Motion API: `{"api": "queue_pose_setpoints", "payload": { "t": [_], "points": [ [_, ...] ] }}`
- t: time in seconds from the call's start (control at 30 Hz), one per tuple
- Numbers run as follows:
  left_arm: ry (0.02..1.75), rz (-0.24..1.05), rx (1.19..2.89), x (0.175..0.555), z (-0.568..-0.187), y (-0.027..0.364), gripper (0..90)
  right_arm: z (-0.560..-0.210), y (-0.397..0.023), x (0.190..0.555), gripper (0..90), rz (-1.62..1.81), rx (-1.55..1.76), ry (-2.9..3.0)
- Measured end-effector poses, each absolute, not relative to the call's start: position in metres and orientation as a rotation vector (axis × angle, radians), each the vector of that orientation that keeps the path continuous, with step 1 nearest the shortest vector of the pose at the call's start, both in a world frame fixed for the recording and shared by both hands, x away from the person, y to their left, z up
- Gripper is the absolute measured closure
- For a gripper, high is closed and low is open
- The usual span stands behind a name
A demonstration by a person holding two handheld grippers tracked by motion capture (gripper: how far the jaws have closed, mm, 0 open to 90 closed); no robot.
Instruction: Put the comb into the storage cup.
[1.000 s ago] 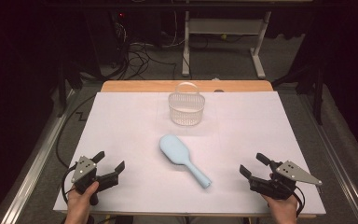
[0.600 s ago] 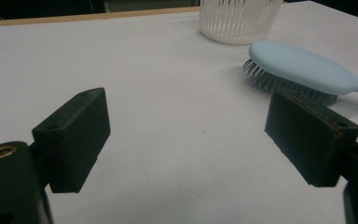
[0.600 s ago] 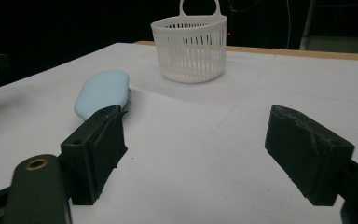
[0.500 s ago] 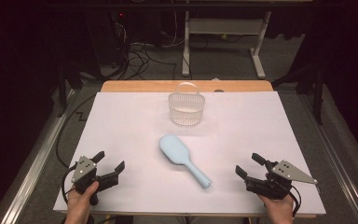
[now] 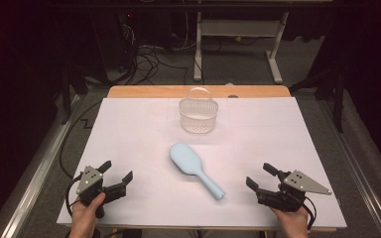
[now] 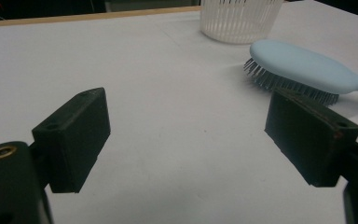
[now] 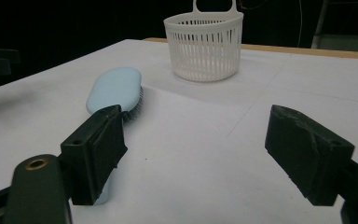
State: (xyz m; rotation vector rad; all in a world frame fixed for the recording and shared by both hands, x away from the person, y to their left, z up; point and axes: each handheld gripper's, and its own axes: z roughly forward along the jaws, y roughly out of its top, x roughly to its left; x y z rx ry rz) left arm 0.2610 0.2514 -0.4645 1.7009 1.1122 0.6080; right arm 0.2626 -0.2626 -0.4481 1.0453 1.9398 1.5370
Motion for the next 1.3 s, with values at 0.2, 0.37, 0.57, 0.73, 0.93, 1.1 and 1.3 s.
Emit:
{"api": "queue_pose_setpoints", "payload": {
  "t": [0.2,0.37,0.57,0.73,0.93,1.1,1.3],
  "points": [
    [1.110,0.612,1.703,0.261,-0.464,0.251,14.8,-0.449,-0.258,0.263,20.7,1.539,1.032,1.952],
    [1.109,0.613,1.702,0.261,-0.464,0.251,14.8,-0.449,-0.255,0.263,20.7,1.542,1.025,1.960],
    [1.110,0.614,1.703,0.261,-0.464,0.251,14.8,-0.449,-0.252,0.263,20.7,1.547,1.016,1.966],
    [1.110,0.615,1.705,0.261,-0.464,0.251,14.8,-0.449,-0.249,0.264,20.7,1.553,1.010,1.973],
    [1.110,0.613,1.704,0.261,-0.464,0.251,14.8,-0.449,-0.244,0.264,20.7,1.562,1.004,1.985],
    [1.111,0.612,1.704,0.261,-0.464,0.251,14.8,-0.449,-0.241,0.264,20.6,1.571,0.997,1.989],
    [1.112,0.612,1.701,0.261,-0.464,0.251,14.8,-0.449,-0.238,0.265,20.6,1.589,1.000,1.996]
  ]
}}
